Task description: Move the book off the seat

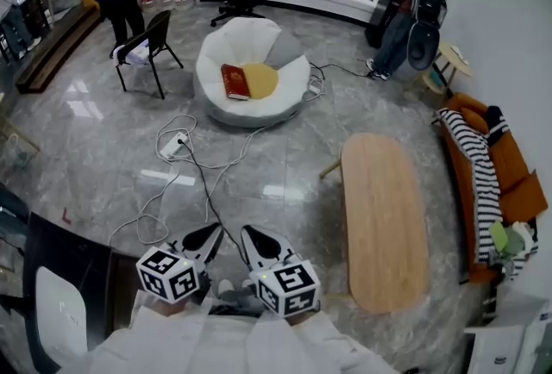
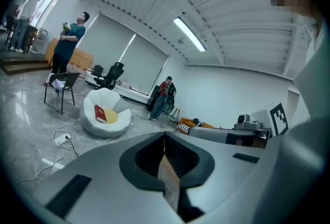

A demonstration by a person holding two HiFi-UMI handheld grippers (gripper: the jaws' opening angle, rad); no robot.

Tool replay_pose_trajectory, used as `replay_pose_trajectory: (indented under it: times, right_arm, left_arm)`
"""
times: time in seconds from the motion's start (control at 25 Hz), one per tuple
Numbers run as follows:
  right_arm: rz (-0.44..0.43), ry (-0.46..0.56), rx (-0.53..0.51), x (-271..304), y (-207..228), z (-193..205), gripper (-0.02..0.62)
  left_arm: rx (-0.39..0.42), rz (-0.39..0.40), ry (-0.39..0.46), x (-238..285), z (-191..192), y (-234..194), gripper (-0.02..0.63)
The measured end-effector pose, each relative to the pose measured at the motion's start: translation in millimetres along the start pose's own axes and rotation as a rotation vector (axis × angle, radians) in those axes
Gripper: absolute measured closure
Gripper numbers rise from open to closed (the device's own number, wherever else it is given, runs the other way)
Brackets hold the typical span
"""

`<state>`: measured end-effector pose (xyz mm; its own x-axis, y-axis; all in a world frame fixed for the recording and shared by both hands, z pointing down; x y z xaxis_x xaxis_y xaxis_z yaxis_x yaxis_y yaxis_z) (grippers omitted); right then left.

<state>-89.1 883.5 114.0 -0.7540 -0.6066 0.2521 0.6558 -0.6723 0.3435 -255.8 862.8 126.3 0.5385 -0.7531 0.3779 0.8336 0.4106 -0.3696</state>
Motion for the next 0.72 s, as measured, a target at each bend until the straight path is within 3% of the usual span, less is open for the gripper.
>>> replay_pose_trajectory:
  times: [0.2,0.44,0.56,0.72]
  right_arm:
    - [0.029,0.005,-0.022,8.4,2.4,-7.8,0.583]
    - [0.058,0.014,-0.129,33.4,7.2,-33.9,0.583]
    - [0.084,0.037,-0.136,42.9,12.3,-46.3,0.583]
    - [0.095,0.050,-0.148,49.0,13.0,-55.0,0.583]
  left_arm:
    - [0.049,0.009,0.037,3.3,-13.1,-12.5,0.600]
    - [0.118,-0.001,0.069,20.3,-43.2,-28.4,0.600]
    - [0.126,0.037,0.081,28.7,-60.0,-35.5,0.600]
    - [0.112,0.028,0.105,34.8,-72.0,-46.5,0.600]
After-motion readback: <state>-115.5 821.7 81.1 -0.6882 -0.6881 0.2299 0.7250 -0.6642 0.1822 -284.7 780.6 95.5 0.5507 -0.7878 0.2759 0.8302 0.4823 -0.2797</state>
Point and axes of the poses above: the fingertips, and each gripper's own axes: x forward along the fingers, y to its right, z out of its underside, the point moved 9 cm from there along -x, backward along the fingers, and after that the axes turned 15 degrees about -z, right-handed, at the moved point
